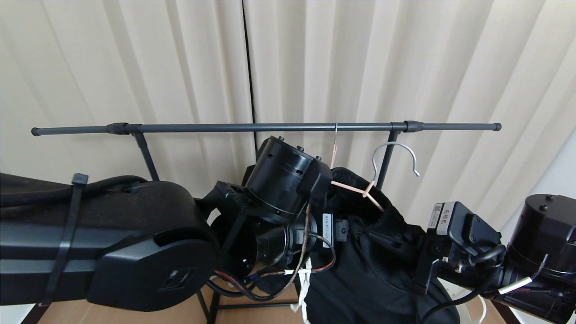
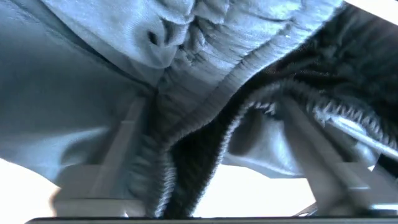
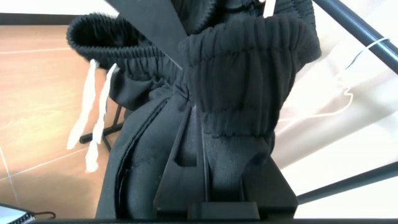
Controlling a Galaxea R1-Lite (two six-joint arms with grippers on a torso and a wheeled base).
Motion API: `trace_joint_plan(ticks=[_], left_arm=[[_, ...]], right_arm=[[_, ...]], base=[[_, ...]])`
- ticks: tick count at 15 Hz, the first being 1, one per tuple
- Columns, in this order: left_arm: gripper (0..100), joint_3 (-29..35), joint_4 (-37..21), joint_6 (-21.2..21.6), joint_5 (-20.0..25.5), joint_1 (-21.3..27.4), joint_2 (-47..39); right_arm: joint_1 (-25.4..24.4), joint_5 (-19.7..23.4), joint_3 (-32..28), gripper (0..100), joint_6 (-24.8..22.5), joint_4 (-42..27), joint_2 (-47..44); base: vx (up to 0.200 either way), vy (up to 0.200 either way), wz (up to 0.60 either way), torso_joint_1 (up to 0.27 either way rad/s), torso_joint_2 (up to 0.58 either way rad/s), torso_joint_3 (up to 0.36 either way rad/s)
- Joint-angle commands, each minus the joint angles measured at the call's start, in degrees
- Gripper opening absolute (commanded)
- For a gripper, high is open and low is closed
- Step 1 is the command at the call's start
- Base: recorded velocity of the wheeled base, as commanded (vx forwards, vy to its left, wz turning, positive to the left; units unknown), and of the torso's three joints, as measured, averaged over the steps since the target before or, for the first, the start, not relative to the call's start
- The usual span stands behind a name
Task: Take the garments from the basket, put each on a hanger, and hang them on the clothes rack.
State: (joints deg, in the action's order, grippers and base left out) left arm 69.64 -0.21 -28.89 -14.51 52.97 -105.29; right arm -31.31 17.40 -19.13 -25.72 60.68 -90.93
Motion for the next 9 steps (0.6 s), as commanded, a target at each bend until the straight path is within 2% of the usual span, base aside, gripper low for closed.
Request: trace_joint_plan(ticks=[1,5,8,9], left_arm=[[100,-3.90,0.12,4.02,-0.26,0.21,5.71],[100,-8.65,0.12,8.33,0.18,0.21,13.80],[100,-11.72,4.95,8.94,0.36,0.03,16.96],[100,-13.66,6.36,11.40,0.36,-0.94,18.45]], right_arm=[[0.02,0.01,-0.03,0,-0.03,-0.04,0.14],[0.19,0.01,-0.38,0,-0.03,0.05,-0.56],[0.28,0.09,-0.12,0,0.06,0.05,-0.65],[0.28,0.18,0.05,0,0.06,-0.04,-0.39]], base=[[0.000,0.000,0.00,0.000,0.00,0.000],[0.000,0.000,0.00,0.000,0.00,0.000],[0.000,0.000,0.00,0.000,0.00,0.000],[0.000,0.000,0.00,0.000,0.00,0.000]])
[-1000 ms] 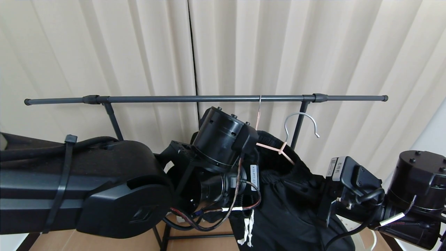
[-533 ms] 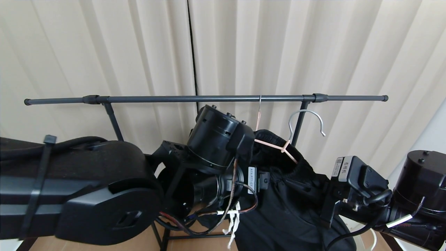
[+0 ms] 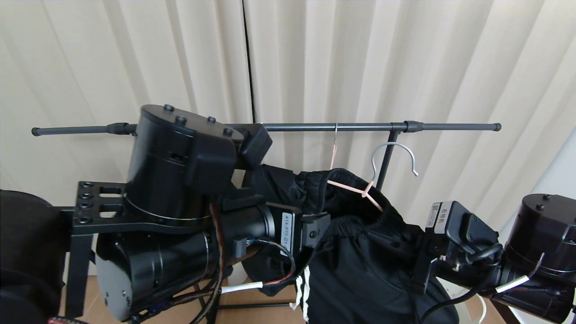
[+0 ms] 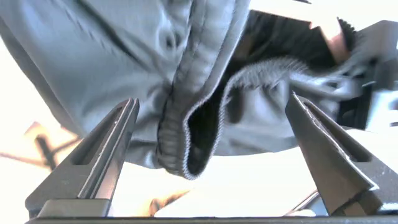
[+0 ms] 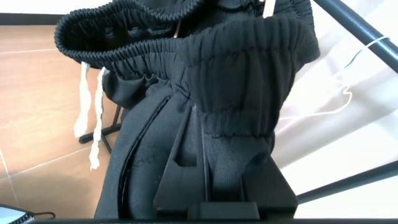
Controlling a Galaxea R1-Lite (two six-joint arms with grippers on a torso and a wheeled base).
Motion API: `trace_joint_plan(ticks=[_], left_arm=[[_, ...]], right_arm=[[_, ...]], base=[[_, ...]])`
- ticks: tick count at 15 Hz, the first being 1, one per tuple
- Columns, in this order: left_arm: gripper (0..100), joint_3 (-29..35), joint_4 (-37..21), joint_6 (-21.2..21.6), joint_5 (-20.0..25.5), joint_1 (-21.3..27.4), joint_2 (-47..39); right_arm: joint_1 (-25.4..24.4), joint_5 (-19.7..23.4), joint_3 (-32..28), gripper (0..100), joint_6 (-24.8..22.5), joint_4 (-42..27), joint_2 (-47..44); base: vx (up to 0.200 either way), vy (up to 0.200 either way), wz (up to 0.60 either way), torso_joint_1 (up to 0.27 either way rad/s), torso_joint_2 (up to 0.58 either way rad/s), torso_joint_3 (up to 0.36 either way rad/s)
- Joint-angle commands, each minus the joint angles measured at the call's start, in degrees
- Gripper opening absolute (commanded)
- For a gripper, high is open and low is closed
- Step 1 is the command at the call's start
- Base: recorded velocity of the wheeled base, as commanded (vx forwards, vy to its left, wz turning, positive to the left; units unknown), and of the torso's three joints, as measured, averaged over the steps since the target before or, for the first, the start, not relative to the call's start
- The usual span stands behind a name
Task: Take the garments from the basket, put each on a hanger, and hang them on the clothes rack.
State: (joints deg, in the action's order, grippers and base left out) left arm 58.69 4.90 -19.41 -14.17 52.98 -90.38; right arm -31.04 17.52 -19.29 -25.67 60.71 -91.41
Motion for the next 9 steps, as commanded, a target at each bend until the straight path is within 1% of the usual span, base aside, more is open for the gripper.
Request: trace_joint_plan(ticks=[1,2,3,4,5,7,8,9], left_arm=[[100,-3.49,1.34,5.52,0.19,-3.67,4.95],[100,-3.75,1.34,8.60,0.89,-5.70,5.57],[100,-3.84,1.34,13.34,3.62,-8.60,6.01],[100,-3.75,1.43,17.30,7.93,-12.37,6.53],[100,-3.49,1.34,21.52,13.64,-15.54,6.71],[100,-2.52,1.34,25.91,18.03,-18.18,6.18],[100,-1.73,1.25,28.55,21.28,-19.41,6.09],[100,-1.38,0.99,31.36,25.59,-20.72,6.09]], right_arm=[[0.01,0.59,0.56,0,0.01,-0.06,0.00],[0.01,1.73,0.65,0,0.01,-0.06,-0.09],[0.01,3.40,0.65,0,-0.08,-0.06,-0.18],[0.01,4.45,0.74,0,-0.08,-0.15,-0.18],[0.01,5.07,1.71,0,-0.17,-0.06,-0.09],[-0.08,7.18,2.32,0,-0.25,-0.15,-0.44],[-0.16,8.41,2.85,0,-0.61,-0.15,-0.53],[-0.25,9.38,2.94,0,-0.69,-0.24,-0.53]], base=[[0.000,0.000,0.00,0.000,0.00,0.000],[0.000,0.000,0.00,0.000,0.00,0.000],[0.000,0.000,0.00,0.000,0.00,0.000],[0.000,0.000,0.00,0.000,0.00,0.000],[0.000,0.000,0.00,0.000,0.00,0.000],[0.000,0.000,0.00,0.000,0.00,0.000],[0.000,0.000,0.00,0.000,0.00,0.000],[0.000,0.000,0.00,0.000,0.00,0.000]])
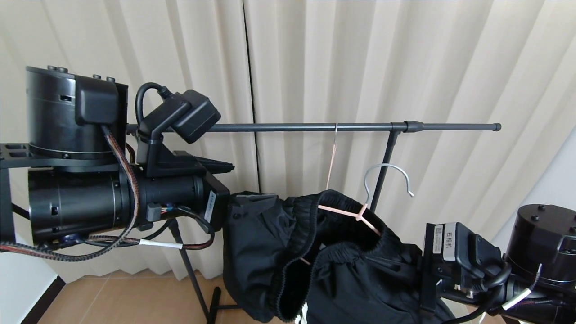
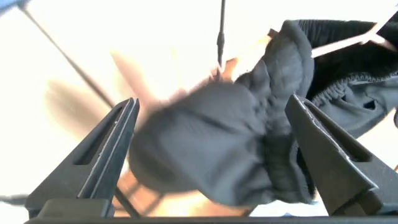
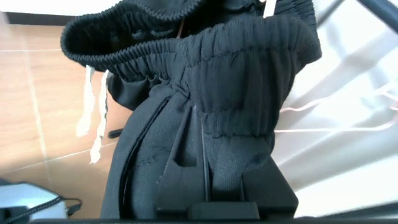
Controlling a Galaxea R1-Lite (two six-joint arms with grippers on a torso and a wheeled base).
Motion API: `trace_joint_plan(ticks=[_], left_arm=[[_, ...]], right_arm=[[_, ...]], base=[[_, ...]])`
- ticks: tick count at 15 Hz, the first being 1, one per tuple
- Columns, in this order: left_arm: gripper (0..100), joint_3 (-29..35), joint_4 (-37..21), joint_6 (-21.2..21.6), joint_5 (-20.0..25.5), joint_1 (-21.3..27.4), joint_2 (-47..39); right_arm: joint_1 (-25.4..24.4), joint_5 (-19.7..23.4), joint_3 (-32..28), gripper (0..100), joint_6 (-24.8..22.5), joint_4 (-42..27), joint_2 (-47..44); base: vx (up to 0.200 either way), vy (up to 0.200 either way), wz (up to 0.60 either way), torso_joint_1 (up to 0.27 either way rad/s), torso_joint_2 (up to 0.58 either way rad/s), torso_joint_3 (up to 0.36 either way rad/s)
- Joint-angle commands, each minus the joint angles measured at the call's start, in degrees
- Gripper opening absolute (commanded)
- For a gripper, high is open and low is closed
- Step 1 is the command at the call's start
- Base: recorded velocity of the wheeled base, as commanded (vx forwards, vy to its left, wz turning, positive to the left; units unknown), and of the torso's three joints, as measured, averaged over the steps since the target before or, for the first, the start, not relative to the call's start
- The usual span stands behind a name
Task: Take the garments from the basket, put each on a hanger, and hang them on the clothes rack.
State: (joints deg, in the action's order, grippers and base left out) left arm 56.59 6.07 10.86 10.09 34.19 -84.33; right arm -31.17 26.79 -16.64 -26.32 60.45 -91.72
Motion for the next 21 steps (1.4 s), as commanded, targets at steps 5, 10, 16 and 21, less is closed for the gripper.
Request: trace_joint_plan(ticks=[5,10,16,21], left_arm=[[100,3.18,-7.30,24.65,15.83,-6.42,-2.94],[100,10.65,-20.05,37.21,23.22,-6.51,-6.81],[100,8.71,-20.57,39.94,24.45,-4.14,-9.01],[100,7.57,-20.22,39.85,25.24,-3.70,-11.03]], right_arm=[[-1.52,4.14,1.00,0,-0.05,-0.34,-0.21],[-3.28,4.32,1.26,0,-0.05,-0.34,-0.91],[-5.48,4.41,1.35,0,-0.05,-0.25,-1.27],[-6.97,4.41,2.05,0,-0.05,0.10,-0.48]], base=[[0.000,0.000,0.00,0.000,0.00,0.000],[0.000,0.000,0.00,0.000,0.00,0.000],[0.000,0.000,0.00,0.000,0.00,0.000],[0.000,0.000,0.00,0.000,0.00,0.000]])
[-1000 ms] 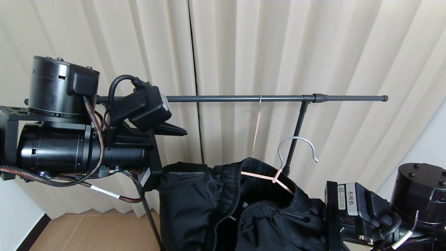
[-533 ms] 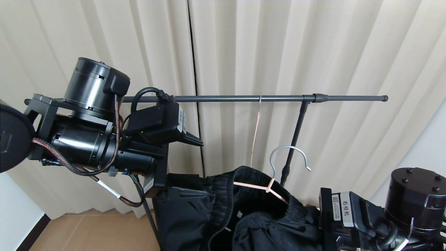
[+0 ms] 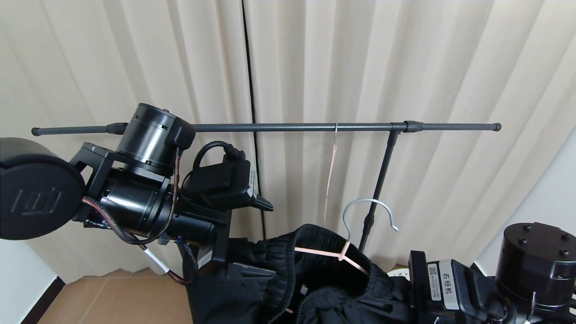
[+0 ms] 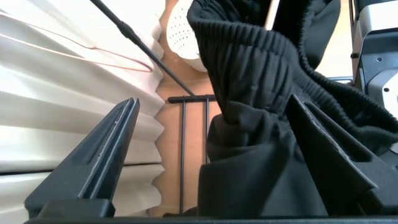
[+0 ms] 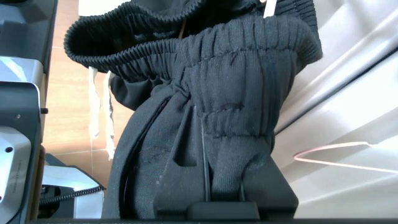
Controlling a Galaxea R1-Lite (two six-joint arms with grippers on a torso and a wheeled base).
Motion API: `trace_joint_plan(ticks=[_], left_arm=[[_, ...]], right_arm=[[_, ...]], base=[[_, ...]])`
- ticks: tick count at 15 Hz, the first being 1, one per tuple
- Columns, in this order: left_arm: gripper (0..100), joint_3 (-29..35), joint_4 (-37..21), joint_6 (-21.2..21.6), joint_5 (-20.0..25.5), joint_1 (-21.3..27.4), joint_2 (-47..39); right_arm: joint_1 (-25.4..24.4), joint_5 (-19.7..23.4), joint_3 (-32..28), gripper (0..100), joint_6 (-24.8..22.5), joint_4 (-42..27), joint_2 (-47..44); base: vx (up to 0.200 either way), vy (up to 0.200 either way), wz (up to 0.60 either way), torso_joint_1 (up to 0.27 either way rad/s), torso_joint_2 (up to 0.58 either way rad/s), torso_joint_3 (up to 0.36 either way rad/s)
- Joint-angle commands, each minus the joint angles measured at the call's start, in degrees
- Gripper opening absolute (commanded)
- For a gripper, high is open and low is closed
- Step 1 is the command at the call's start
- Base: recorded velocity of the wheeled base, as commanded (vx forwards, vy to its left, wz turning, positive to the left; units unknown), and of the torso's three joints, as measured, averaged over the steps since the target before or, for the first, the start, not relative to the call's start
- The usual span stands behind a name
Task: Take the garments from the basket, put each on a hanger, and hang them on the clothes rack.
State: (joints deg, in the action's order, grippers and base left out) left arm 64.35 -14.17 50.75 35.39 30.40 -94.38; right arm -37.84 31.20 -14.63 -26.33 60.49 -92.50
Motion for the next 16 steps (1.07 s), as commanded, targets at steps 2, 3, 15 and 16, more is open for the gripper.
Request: trace_joint_plan(ticks=[2,3,15,16], left_arm=[[100,0.16,0.10,-0.48,-0.06,0.09,-1.42],[100,0.16,0.10,-0.56,-0.06,0.09,-1.42],[100,-0.19,0.19,-0.92,2.58,1.15,-2.56],[100,-0.28,0.10,-0.92,2.76,1.15,-2.56]], right_arm=[[-1.54,-0.17,0.13,0,-0.04,0.07,1.36],[-2.06,-0.26,0.13,0,-0.04,-0.02,2.06],[-4.35,-0.52,-0.58,0,-0.04,0.24,3.21],[-4.35,-0.52,-0.58,0,-0.04,0.24,3.29]], base=[[0.000,0.000,0.00,0.000,0.00,0.000],[0.000,0.000,0.00,0.000,0.00,0.000],[0.000,0.000,0.00,0.000,0.00,0.000],[0.000,0.000,0.00,0.000,0.00,0.000]])
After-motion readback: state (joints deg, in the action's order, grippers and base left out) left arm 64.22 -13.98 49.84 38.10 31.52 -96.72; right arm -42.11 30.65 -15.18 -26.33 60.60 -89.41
